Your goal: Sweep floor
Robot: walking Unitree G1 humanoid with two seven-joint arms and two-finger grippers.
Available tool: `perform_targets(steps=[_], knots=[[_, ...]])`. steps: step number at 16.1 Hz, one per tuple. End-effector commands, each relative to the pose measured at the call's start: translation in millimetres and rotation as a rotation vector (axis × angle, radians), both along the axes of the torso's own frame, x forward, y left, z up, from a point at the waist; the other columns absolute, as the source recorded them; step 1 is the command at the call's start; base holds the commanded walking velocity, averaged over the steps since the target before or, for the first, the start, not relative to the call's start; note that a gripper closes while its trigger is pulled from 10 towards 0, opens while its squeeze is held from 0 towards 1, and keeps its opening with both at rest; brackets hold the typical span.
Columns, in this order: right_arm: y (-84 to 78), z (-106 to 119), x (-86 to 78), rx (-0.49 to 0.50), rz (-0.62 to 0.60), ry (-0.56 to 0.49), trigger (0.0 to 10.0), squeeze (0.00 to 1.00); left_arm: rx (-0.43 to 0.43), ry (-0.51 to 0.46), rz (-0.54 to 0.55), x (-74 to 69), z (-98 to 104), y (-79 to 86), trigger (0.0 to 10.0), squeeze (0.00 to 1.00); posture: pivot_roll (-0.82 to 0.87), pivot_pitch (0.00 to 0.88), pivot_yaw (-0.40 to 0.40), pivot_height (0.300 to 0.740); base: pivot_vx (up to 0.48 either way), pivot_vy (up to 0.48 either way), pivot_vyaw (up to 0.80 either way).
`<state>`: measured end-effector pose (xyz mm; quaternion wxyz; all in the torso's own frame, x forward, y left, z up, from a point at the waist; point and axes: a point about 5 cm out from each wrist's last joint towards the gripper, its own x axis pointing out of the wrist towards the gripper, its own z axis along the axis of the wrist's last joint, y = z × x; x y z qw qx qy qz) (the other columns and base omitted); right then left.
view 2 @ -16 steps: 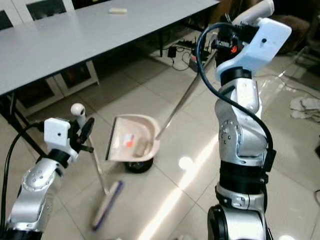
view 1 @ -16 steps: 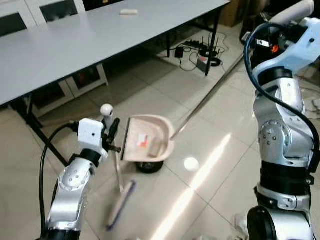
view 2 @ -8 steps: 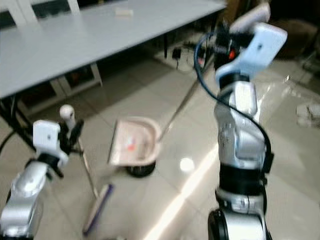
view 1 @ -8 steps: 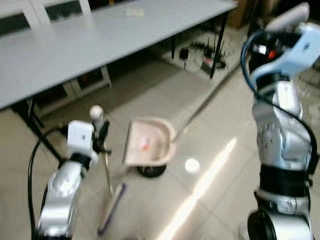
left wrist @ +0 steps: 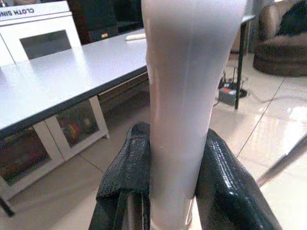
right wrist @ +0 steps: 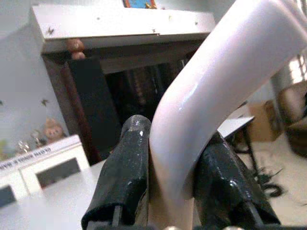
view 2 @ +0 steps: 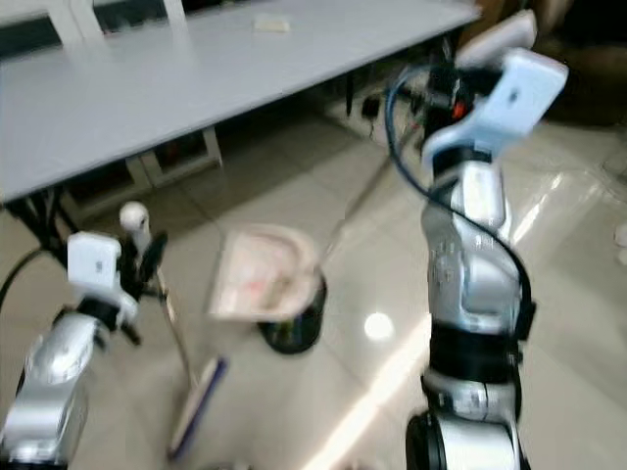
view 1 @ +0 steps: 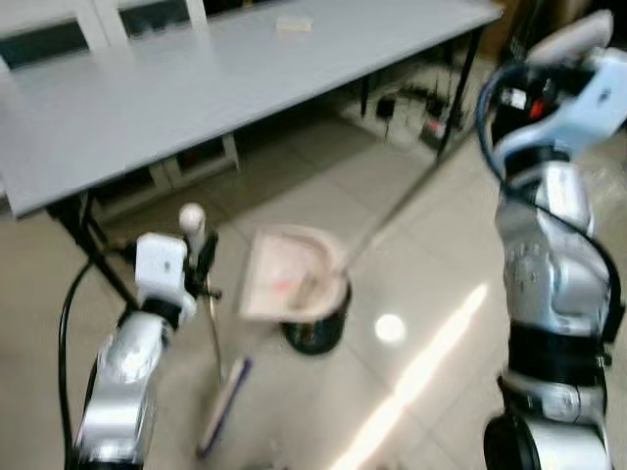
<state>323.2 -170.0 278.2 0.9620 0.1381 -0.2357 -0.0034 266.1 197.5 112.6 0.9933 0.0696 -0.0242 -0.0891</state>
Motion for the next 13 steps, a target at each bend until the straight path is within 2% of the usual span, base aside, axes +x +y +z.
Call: perform_targets(steps=[1,9,13], knots=[[-13.4,11.3,-5.7,0.005,-0.065,-0.062,10.0,0.0,-0.003,-0.025,-0.03,3.0,7.0,-6.5,10.0,0.0,0.01,0.059,0.066,0.74,0.322,0.0,0.0],[-22.5,14.0,-6.4,0.003,-0.094,-0.076,10.0,0.0,-0.017,-0.004,-0.03,4.7,5.4,-9.6,10.0,0.0,0.01,0.063,0.072,0.74,0.0,0.0,0.0],[-9.1,17.1,-6.2,-0.118,-0.042,-0.127,10.0,0.0,-0.017,-0.001,-0.03,4.2,4.9,-11.1,10.0,0.0,0.01,0.063,0.07,0.74,0.0,0.0,0.0]])
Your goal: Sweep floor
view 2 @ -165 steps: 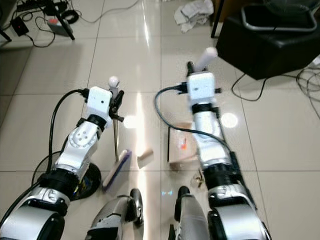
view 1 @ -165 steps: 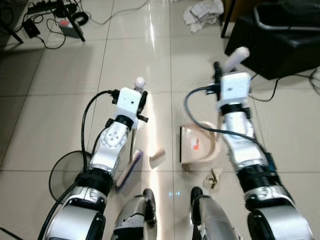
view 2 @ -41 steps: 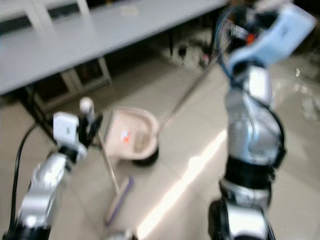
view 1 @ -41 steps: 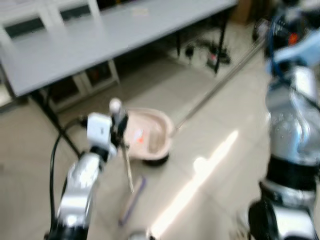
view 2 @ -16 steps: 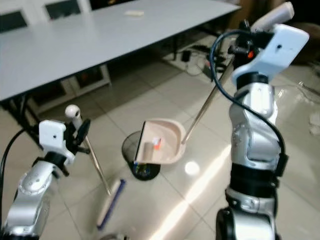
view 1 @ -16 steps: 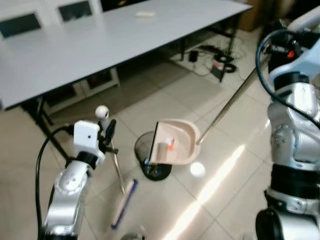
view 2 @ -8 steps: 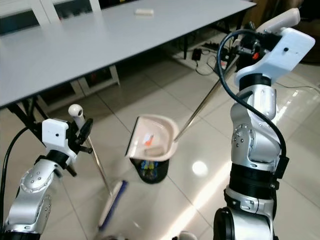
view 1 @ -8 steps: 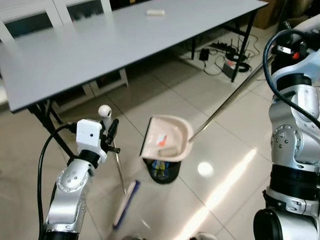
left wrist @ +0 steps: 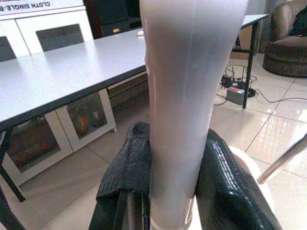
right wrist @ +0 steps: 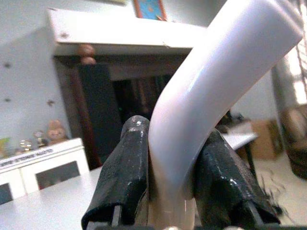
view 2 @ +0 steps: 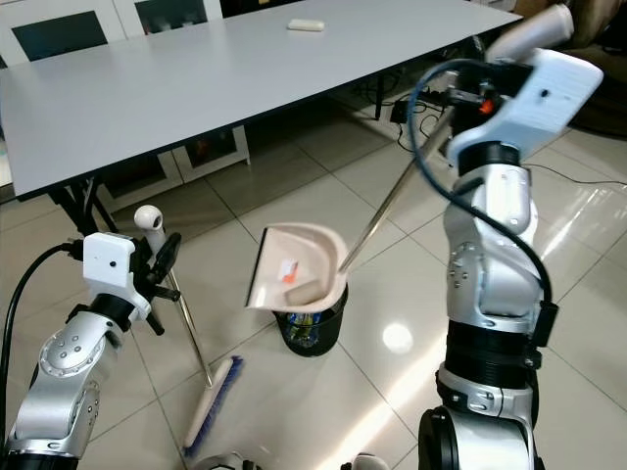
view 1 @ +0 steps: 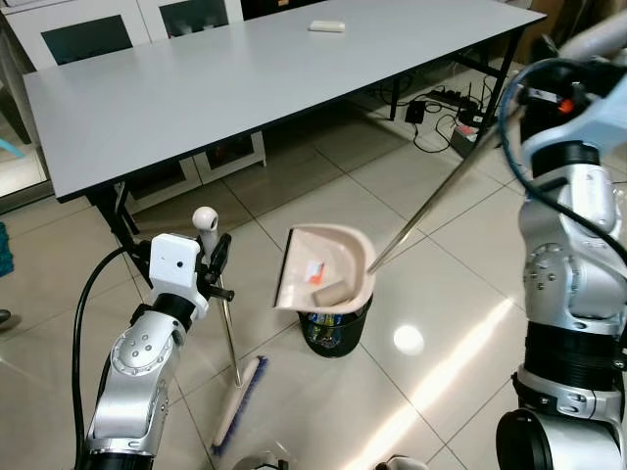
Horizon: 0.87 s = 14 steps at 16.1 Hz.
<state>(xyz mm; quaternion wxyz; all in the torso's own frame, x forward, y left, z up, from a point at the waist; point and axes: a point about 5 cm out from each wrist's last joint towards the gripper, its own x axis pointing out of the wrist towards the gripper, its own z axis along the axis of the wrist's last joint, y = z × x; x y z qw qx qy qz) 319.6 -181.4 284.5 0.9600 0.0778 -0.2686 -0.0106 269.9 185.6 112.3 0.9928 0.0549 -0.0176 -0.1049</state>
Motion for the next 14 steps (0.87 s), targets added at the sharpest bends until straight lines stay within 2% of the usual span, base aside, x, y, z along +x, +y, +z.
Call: perform_targets(steps=[1,5,7,8,10,14], knots=[[7.1,11.2,-3.1,-0.04,0.032,-0.083,10.0,0.0,0.011,-0.019,0.001,0.2,5.2,0.7,10.0,0.0,0.01,0.064,0.07,0.74,0.0,0.0,0.0],[26.0,10.3,-5.9,-0.2,0.1,-0.138,10.0,0.0,0.014,-0.017,0.001,-0.4,4.6,0.4,10.0,0.0,0.01,0.064,0.07,0.74,0.0,0.0,0.0],[45.6,7.4,-11.7,-0.38,0.165,-0.204,10.0,0.0,0.018,-0.015,-0.005,-0.7,4.0,-0.3,10.0,0.0,0.01,0.064,0.072,0.74,0.0,0.0,0.0],[51.8,5.9,-14.1,-0.424,0.184,-0.225,10.0,0.0,0.018,-0.015,-0.007,-0.6,4.0,-0.6,10.0,0.0,0.01,0.064,0.072,0.74,0.0,0.0,0.0],[58.3,2.3,-16.3,-0.449,0.208,-0.24,10.0,0.0,0.018,-0.015,-0.008,-0.4,4.0,-0.9,10.0,0.0,0.01,0.066,0.071,0.74,0.0,0.0,0.0],[79.7,-18.5,-23.3,-0.541,0.275,-0.259,10.0,0.0,0.02,-0.016,-0.009,-0.3,4.2,-1.1,10.0,0.0,0.01,0.065,0.072,0.74,0.0,0.0,0.0]])
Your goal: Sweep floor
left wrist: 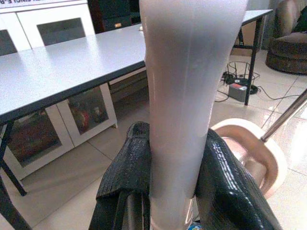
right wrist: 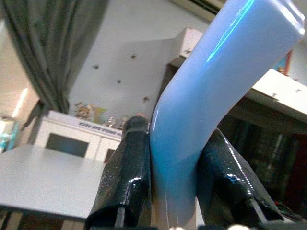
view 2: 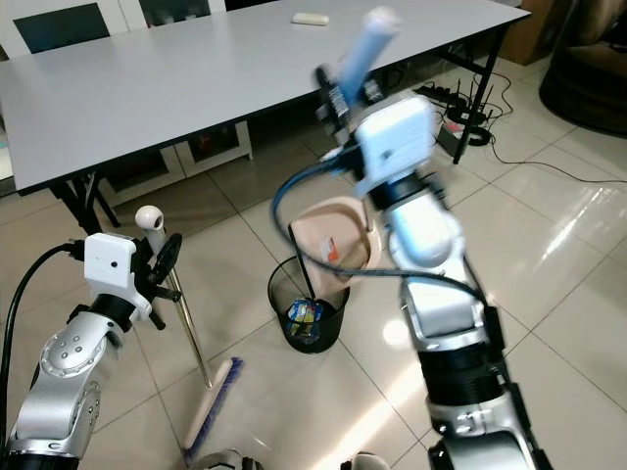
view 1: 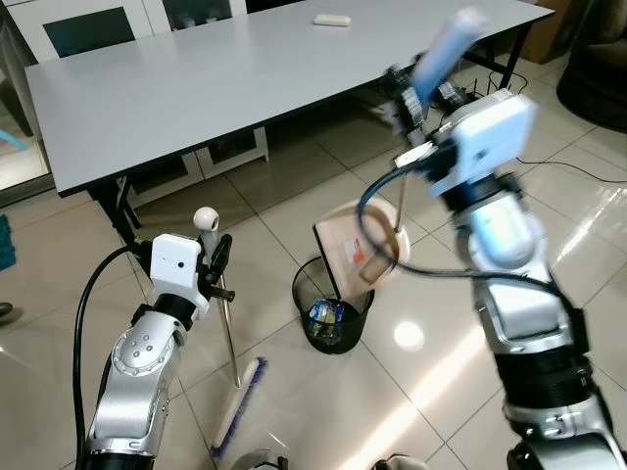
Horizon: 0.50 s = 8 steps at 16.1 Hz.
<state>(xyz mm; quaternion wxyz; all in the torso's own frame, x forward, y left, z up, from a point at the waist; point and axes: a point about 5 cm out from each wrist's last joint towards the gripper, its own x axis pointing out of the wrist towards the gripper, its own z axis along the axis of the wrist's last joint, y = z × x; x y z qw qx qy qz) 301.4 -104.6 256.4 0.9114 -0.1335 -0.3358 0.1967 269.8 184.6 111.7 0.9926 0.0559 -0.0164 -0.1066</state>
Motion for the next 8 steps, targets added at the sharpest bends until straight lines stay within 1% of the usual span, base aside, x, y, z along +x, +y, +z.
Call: perform_targets(steps=[1,2,3,5,8], knots=[[4.6,7.3,-6.0,-0.016,0.023,-0.072,10.0,0.0,0.018,-0.019,-0.006,-0.1,4.8,-0.1,10.0,0.0,0.01,0.065,0.072,0.74,0.0,0.0,0.0],[13.2,-1.6,-9.8,-0.108,0.051,-0.085,10.0,0.0,0.02,-0.019,-0.01,0.3,4.6,-0.6,10.0,0.0,0.01,0.063,0.072,0.74,0.0,0.0,0.0],[14.4,-2.9,-10.6,-0.123,0.056,-0.09,10.0,0.0,0.02,-0.019,-0.011,0.4,4.4,-0.8,10.0,0.0,0.01,0.061,0.071,0.74,0.0,0.0,0.0],[16.2,-3.2,-13.6,-0.124,0.073,-0.126,10.0,0.0,0.023,-0.02,-0.014,0.8,3.9,-1.6,10.0,0.0,0.0,0.055,0.069,0.74,0.0,0.0,0.0],[16.7,-4.2,-14.4,-0.115,0.09,-0.129,10.0,0.0,0.022,-0.021,-0.015,1.2,3.3,-2.6,10.0,0.0,0.0,0.051,0.066,0.74,0.0,0.0,0.0]])
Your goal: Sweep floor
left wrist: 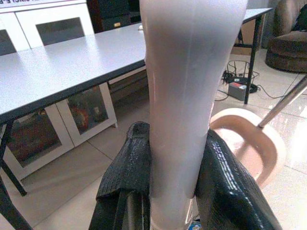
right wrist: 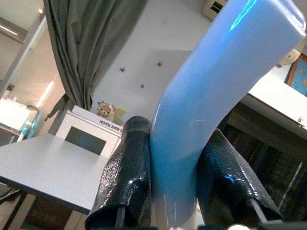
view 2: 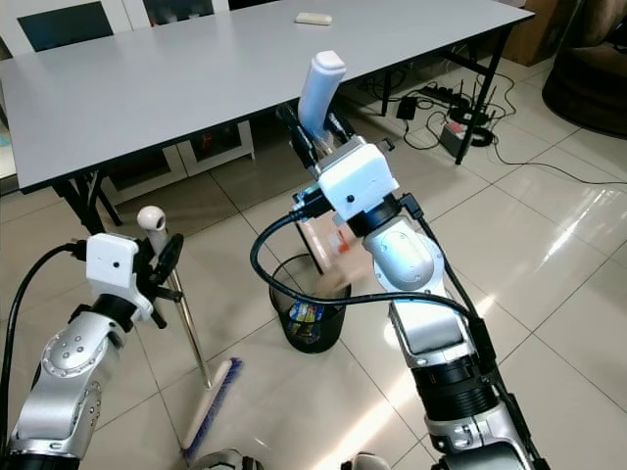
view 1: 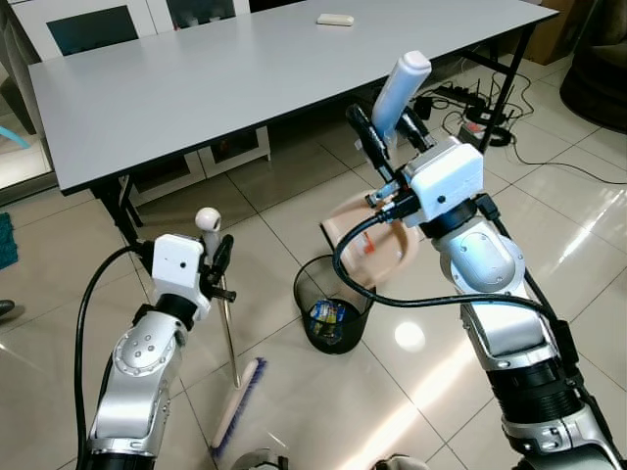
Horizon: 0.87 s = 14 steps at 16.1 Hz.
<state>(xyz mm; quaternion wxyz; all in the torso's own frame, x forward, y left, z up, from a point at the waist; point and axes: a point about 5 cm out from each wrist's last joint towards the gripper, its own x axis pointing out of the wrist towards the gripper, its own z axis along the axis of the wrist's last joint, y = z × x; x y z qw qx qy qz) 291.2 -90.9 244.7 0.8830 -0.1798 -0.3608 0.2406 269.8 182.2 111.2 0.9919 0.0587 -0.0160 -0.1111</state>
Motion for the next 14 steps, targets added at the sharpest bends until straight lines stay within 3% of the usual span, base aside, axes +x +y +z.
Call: perform_targets(steps=[1,4,7,8,10,11,12,14], knots=[[3.4,7.5,-4.6,-0.007,0.03,-0.06,10.0,0.0,0.017,-0.022,-0.007,1.1,3.5,-0.5,10.0,0.0,0.0,0.047,0.064,0.74,0.0,0.0,0.0],[-9.2,17.7,-2.4,0.032,-0.031,-0.1,10.0,0.0,0.017,-0.018,-0.01,0.1,1.6,-1.5,10.0,0.0,0.0,0.045,0.063,0.74,0.0,0.0,0.0],[-15.6,20.0,-1.4,-0.071,-0.085,-0.137,10.0,0.0,0.018,-0.013,-0.014,0.0,0.2,-2.3,10.0,0.0,0.0,0.05,0.064,0.74,0.0,0.0,0.0],[-26.2,23.6,0.6,-0.062,-0.173,-0.149,10.0,0.0,0.018,-0.01,-0.016,0.2,-0.2,-2.8,10.0,0.0,-0.01,0.053,0.062,0.74,0.0,0.0,0.0],[-62.1,22.8,11.6,-0.035,-0.43,-0.074,10.0,0.0,0.014,0.025,-0.038,-0.8,-5.0,-4.7,10.0,0.0,-0.01,0.057,0.06,0.74,0.0,0.0,0.0],[-73.2,21.2,11.7,-0.042,-0.483,-0.065,10.0,0.0,0.013,0.04,-0.049,-1.6,-7.6,-5.7,10.0,0.0,-0.01,0.058,0.06,0.74,0.0,0.0,0.0],[-101.2,13.0,12.0,-0.013,-0.629,0.009,10.0,0.0,0.004,0.074,-0.073,-3.1,-13.2,-8.4,10.0,0.0,-0.02,0.062,0.064,0.74,0.0,0.0,0.0],[-138.8,4.2,2.1,0.065,-0.81,0.058,10.0,0.0,-0.008,0.102,-0.12,-3.1,-18.9,-13.0,10.0,0.0,-0.03,0.064,0.064,0.74,0.0,0.0,-0.71]])
